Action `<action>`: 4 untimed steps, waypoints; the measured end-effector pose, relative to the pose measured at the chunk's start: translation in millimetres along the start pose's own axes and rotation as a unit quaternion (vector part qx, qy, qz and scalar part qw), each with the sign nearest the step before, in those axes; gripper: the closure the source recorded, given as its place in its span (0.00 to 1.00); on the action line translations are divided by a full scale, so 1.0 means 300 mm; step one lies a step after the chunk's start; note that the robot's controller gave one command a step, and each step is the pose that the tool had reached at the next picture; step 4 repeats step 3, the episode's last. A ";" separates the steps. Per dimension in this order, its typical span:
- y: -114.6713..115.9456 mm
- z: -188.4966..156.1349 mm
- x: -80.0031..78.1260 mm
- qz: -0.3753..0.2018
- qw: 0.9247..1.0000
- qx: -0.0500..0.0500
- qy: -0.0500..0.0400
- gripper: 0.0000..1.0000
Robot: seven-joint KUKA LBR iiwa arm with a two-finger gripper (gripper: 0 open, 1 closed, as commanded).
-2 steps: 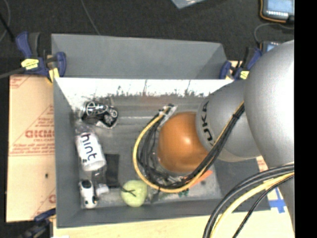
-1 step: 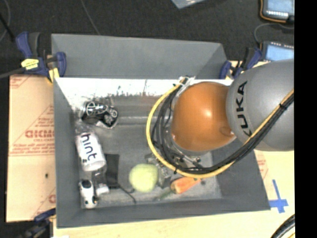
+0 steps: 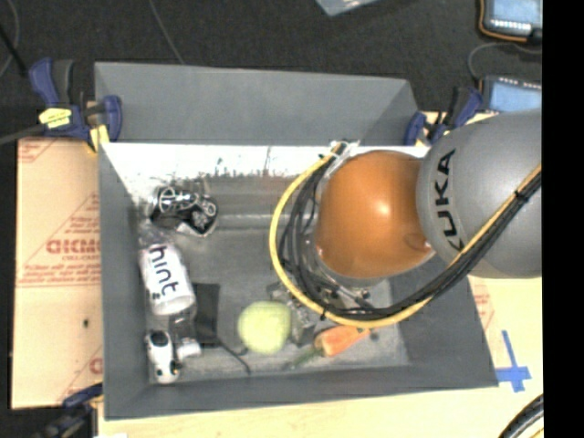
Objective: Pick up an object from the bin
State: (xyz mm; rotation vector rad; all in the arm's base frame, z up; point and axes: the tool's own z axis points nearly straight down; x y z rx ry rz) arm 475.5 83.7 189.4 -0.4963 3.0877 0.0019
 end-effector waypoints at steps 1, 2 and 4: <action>0.000 -0.008 0.002 0.000 1.000 0.000 0.001 1.00; 0.025 -0.058 -0.046 -0.017 1.000 0.001 -0.006 1.00; 0.090 -0.601 -0.062 -0.030 1.000 0.001 -0.006 1.00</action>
Offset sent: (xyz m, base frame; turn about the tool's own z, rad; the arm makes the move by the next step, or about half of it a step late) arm 0.0229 0.0357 -0.0342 -0.0951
